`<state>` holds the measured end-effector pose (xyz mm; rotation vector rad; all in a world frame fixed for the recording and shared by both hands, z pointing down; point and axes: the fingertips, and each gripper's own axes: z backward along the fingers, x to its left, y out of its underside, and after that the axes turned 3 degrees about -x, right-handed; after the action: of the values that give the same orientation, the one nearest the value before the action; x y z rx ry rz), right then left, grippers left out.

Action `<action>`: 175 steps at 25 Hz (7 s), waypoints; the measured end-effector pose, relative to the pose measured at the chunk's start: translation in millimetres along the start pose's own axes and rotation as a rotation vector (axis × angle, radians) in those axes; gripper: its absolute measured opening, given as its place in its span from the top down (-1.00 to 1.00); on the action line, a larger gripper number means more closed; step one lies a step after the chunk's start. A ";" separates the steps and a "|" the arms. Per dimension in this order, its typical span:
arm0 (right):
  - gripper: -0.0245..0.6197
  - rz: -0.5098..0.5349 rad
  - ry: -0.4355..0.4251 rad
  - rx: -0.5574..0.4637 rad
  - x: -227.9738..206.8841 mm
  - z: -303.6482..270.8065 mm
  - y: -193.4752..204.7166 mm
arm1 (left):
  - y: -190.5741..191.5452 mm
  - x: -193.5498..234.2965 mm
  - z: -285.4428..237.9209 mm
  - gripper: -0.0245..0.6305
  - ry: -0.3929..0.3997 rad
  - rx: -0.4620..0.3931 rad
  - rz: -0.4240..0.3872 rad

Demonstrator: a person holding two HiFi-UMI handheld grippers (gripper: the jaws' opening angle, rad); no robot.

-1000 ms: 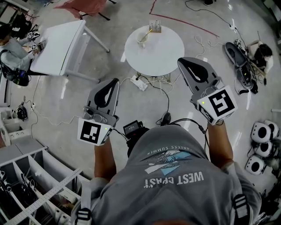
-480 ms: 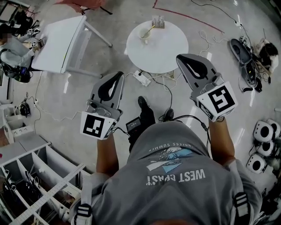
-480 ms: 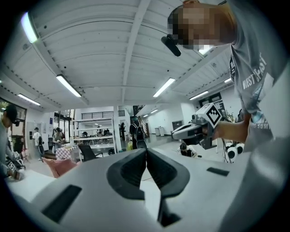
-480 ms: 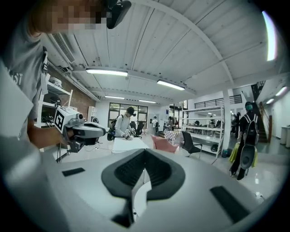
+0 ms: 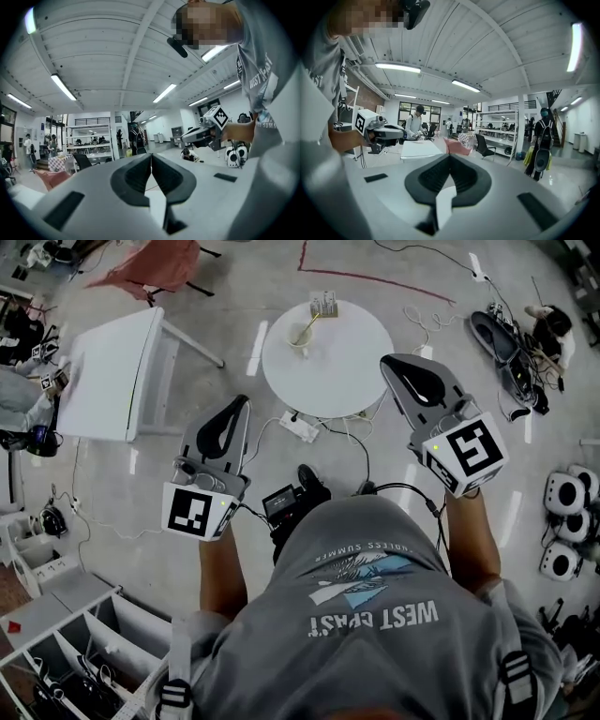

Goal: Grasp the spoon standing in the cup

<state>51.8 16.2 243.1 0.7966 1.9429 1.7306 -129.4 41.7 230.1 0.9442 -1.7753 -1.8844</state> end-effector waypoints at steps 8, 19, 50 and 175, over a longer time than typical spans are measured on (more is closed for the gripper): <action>0.92 0.012 0.048 0.028 11.5 -39.3 -4.5 | 16.6 44.0 -0.9 0.90 0.050 -0.021 0.004; 0.92 0.034 0.097 0.096 19.4 -60.4 -3.8 | 25.9 63.6 -4.5 0.90 0.113 -0.061 0.061; 0.92 -0.025 -0.261 0.074 -123.5 -137.9 58.8 | 45.6 52.3 -127.6 0.90 -0.220 0.046 0.074; 0.91 -0.805 -0.183 0.371 -160.8 -252.6 289.2 | 171.6 109.5 -134.5 0.90 -0.094 0.286 0.258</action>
<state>49.2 -261.0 553.6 0.1949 2.0677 0.8136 -141.5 -151.6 378.4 0.6851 -2.1489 -1.5661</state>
